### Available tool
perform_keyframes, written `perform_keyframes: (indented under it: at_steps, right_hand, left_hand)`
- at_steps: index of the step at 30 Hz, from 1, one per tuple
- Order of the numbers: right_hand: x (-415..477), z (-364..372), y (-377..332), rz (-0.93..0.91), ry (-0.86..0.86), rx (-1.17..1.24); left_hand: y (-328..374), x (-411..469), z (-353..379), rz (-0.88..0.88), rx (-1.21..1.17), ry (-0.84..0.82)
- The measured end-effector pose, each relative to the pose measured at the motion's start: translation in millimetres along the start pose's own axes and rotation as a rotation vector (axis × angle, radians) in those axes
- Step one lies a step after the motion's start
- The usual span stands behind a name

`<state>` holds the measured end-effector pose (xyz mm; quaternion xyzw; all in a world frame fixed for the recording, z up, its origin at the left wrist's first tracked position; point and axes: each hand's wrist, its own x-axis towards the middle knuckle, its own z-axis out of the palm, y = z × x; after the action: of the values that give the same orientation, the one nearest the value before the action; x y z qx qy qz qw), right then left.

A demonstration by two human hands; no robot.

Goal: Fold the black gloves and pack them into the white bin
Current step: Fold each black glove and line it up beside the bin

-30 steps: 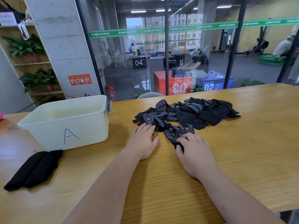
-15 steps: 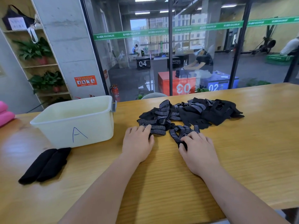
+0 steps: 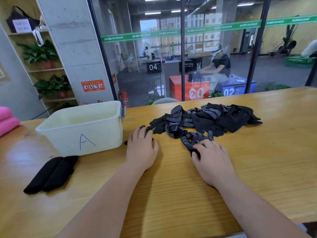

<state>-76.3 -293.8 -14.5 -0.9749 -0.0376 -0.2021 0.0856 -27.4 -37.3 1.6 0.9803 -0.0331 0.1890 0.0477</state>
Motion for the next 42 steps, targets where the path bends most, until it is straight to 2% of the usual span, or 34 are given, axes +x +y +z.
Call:
perform_keyframes:
  at_steps: [4,8,13,20,24,28,33,35,37,42]
  right_hand:
    - [1.5,1.4,0.4,-0.017,0.001,0.021]
    - [2.0,2.2,0.9,-0.023,0.012,0.034]
    - [1.8,4.3,1.5,-0.022,0.0,0.029]
    - [1.1,0.3,0.4,-0.034,0.024,0.045]
    - [0.1,-3.6,0.9,-0.067,0.025,0.05]
    - [-3.6,-10.0,-1.9,-0.094,0.038,0.054]
    - [-8.9,-17.4,0.8,-0.149,-0.015,0.249]
    - [-9.5,-18.7,2.8,-0.129,-0.005,0.308]
    - [-8.2,-17.0,3.8,-0.118,0.003,0.285]
    - [-3.6,-12.6,1.9,-0.153,-0.012,0.199]
  left_hand:
    - [33.2,9.7,5.3,0.217,-0.141,-0.16]
    - [55.2,17.1,15.8,0.215,-0.112,-0.296]
    - [58.8,11.0,15.5,0.167,-0.035,-0.179]
    - [46.6,-10.4,-0.1,0.204,-0.102,-0.109]
    - [21.5,-28.3,-12.0,0.261,-0.174,0.064]
    - [3.5,-44.2,-23.7,0.205,-0.192,0.148]
    - [-1.8,-53.9,-25.9,0.022,-0.303,0.163]
    - [-2.3,-52.0,-25.0,-0.009,-0.283,0.102]
    - [-2.2,-49.0,-22.6,0.006,-0.222,0.013]
    - [-2.8,-46.3,-19.9,0.083,-0.209,-0.009]
